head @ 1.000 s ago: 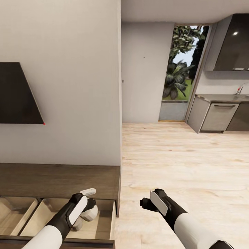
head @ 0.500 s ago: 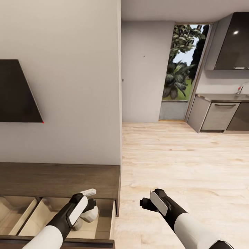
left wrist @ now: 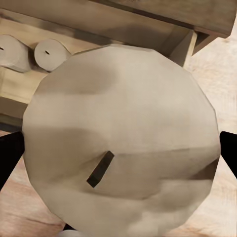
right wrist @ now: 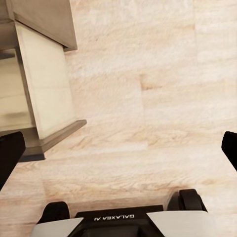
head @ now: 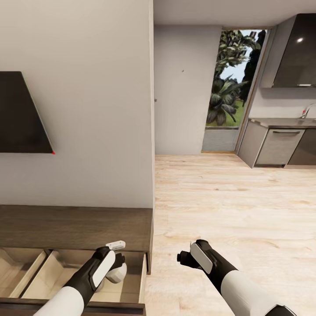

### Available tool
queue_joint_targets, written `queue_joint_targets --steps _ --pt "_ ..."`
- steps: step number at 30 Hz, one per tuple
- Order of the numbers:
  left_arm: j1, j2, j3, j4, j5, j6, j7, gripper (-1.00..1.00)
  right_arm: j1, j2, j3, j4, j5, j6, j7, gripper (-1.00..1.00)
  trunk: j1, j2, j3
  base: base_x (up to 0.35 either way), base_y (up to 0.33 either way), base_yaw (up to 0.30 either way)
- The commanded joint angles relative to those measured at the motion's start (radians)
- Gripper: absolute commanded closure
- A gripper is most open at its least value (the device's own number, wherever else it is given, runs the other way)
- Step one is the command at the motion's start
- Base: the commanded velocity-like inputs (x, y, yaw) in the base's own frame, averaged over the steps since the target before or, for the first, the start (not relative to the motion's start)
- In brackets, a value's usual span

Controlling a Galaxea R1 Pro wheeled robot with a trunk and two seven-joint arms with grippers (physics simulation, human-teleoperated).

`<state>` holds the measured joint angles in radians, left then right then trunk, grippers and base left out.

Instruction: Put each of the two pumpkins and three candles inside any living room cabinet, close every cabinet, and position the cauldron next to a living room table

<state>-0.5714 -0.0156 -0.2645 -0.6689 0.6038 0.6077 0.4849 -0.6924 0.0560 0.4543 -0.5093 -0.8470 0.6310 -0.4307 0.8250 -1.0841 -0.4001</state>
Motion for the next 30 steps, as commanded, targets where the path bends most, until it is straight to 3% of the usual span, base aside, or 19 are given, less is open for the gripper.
queue_joint_targets --steps 1,30 --pt "-0.001 0.001 -0.004 -0.001 0.01 0.001 0.009 1.0 -0.001 -0.001 0.006 -0.002 -0.011 0.001 -0.01 -1.0 0.004 -0.008 -0.004 0.0 0.0 0.0" --pt "-0.001 0.002 -0.005 -0.001 0.008 0.001 0.009 1.0 -0.001 -0.001 0.006 -0.002 -0.011 0.0 -0.01 -1.0 0.115 -0.211 -0.095 0.0 0.0 0.0"
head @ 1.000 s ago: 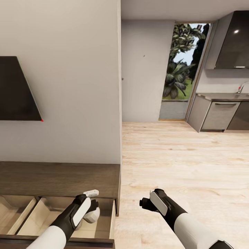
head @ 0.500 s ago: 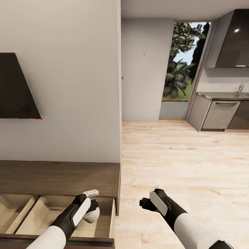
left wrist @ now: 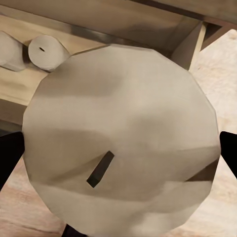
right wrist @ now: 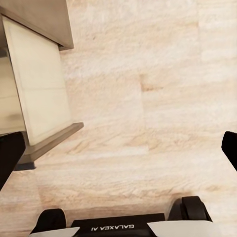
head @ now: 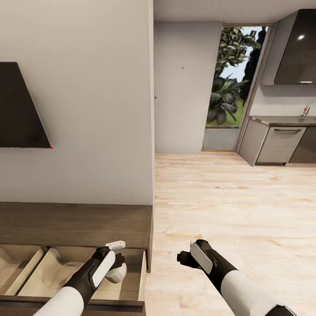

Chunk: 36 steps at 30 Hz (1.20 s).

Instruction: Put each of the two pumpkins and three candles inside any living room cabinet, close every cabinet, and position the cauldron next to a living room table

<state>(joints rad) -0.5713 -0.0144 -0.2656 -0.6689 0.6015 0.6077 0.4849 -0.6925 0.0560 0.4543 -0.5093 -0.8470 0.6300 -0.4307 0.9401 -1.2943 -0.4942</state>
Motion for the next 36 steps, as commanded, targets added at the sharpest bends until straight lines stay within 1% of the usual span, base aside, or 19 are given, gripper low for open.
queue_joint_targets --steps 1,6,9,36 --pt "0.0 0.001 -0.006 -0.001 0.01 0.001 0.009 1.0 -0.001 -0.001 0.006 -0.002 -0.011 0.001 -0.01 -1.0 0.004 -0.008 -0.004 0.0 0.0 0.0" --pt "-0.001 0.001 -0.041 -0.001 0.008 0.001 0.01 1.0 -0.001 -0.001 0.006 -0.002 -0.011 0.001 -0.01 -1.0 0.023 -0.043 -0.02 0.0 0.0 0.0" --pt "-0.001 0.001 -0.046 -0.001 0.007 0.001 0.011 1.0 -0.001 -0.001 0.006 -0.002 -0.011 0.001 -0.01 -1.0 0.035 -0.064 -0.029 0.0 0.0 0.0" --pt "-0.001 0.001 -0.049 -0.001 0.006 0.0 0.011 1.0 -0.001 -0.001 0.006 -0.002 -0.011 0.0 -0.01 -1.0 0.138 -0.253 -0.114 0.0 0.0 0.0"
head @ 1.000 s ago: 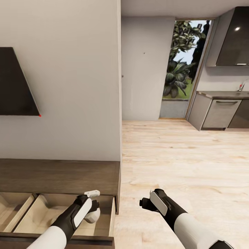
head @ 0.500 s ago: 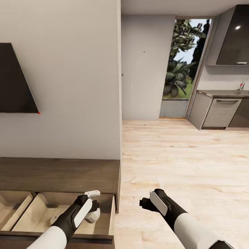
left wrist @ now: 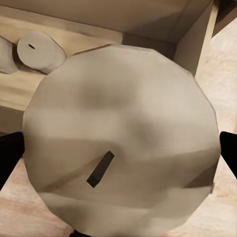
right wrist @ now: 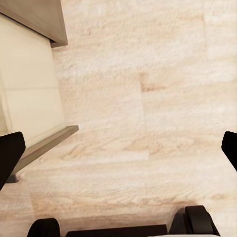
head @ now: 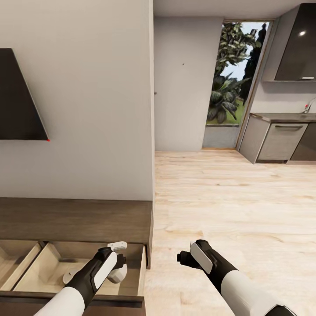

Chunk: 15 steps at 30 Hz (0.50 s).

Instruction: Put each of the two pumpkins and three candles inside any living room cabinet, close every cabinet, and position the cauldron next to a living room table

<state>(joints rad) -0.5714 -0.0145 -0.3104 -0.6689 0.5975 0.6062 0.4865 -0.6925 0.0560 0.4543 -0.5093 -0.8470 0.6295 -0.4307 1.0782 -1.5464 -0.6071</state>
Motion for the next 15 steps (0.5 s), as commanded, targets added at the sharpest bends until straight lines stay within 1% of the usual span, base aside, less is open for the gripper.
queue_joint_targets --steps 1,15 --pt "-0.001 0.001 -0.004 -0.001 0.01 0.001 0.009 1.0 -0.001 -0.001 0.006 -0.001 -0.011 0.001 -0.01 -1.0 0.004 -0.008 -0.004 0.0 0.0 0.0" --pt "0.0 0.001 -0.004 -0.001 0.01 0.001 0.009 1.0 -0.001 -0.001 0.006 -0.001 -0.011 0.001 -0.01 -1.0 0.058 -0.106 -0.048 0.0 0.0 0.0"
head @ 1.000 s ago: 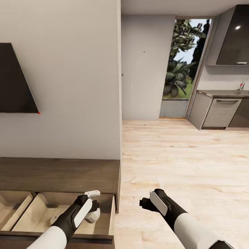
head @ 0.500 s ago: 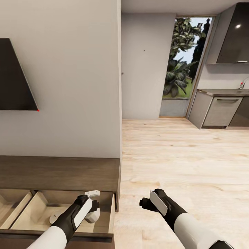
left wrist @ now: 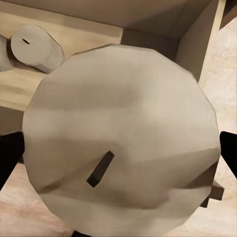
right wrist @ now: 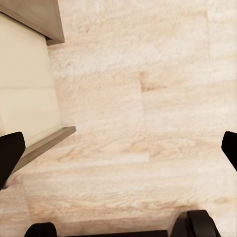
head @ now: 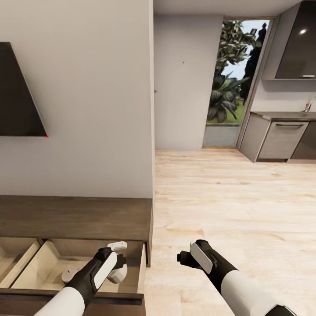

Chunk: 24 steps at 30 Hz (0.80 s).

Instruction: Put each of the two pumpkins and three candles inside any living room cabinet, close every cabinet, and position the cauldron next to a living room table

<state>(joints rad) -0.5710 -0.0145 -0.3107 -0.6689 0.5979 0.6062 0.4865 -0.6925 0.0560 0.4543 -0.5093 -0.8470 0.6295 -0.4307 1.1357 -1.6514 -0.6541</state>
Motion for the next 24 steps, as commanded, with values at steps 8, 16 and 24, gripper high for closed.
queue_joint_targets --steps 8,16,24 --pt "-0.001 0.001 -0.023 -0.001 0.01 0.001 0.009 1.0 -0.001 -0.001 0.006 -0.002 -0.011 0.001 -0.01 -1.0 0.031 -0.057 -0.026 0.0 0.0 0.0" --pt "-0.001 0.001 -0.025 -0.002 0.01 0.001 0.009 1.0 -0.001 -0.001 0.006 -0.001 -0.011 0.0 -0.01 -1.0 0.061 -0.113 -0.051 0.0 0.0 0.0" --pt "-0.001 0.001 -0.025 -0.002 0.01 0.001 0.009 1.0 -0.001 -0.001 0.006 0.0 -0.011 -0.01 -0.01 -1.0 0.081 -0.148 -0.067 0.0 0.0 0.0"
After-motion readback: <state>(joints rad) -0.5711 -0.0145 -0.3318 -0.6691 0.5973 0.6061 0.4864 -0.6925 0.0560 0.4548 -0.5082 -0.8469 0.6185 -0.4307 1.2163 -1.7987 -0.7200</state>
